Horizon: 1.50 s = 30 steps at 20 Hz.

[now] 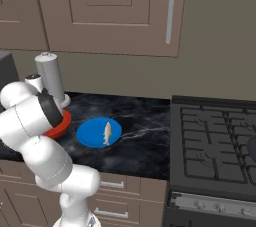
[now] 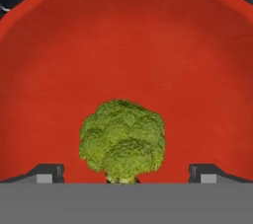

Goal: Place the fish on the plate and place the broccoli on the same plate.

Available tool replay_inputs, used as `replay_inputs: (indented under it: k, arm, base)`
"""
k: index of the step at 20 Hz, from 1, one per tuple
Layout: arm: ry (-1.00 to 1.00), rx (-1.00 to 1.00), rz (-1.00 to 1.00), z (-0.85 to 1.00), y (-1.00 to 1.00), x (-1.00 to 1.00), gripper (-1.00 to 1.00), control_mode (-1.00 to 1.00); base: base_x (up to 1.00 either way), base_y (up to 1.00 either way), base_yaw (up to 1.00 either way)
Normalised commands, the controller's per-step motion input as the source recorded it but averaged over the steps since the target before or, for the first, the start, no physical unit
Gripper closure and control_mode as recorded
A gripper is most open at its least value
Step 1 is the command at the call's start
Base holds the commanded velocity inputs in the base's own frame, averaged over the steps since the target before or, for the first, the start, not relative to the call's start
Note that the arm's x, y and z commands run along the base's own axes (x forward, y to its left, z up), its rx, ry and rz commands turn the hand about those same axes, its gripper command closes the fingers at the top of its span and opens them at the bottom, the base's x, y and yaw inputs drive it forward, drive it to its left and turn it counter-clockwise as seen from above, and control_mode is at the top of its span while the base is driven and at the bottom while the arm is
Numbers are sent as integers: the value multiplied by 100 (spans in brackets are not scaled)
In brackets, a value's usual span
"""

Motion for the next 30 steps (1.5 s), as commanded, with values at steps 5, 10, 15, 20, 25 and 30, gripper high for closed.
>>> replay_inputs:
  k: [5, 10, 15, 20, 25, 30]
  arm:
    - [0, 0, 0, -10, 6, 8, -100, -100]
    - [0, 0, 0, -11, 5, 6, -100, -100]
    - [0, 0, 0, -11, 4, 4, -100, -100]
    - [0, 0, 0, -8, 0, 1, -100, -100]
    - [0, 0, 0, -2, 0, -3, 100, -100]
    - [0, 0, 0, -1, 0, -14, 100, -100]
  base:
    - [0, 0, 0]
    - [0, 0, 0]
    - [0, 0, 0]
    - [0, 0, 0]
    - [0, 0, 0]
    - [0, 0, 0]
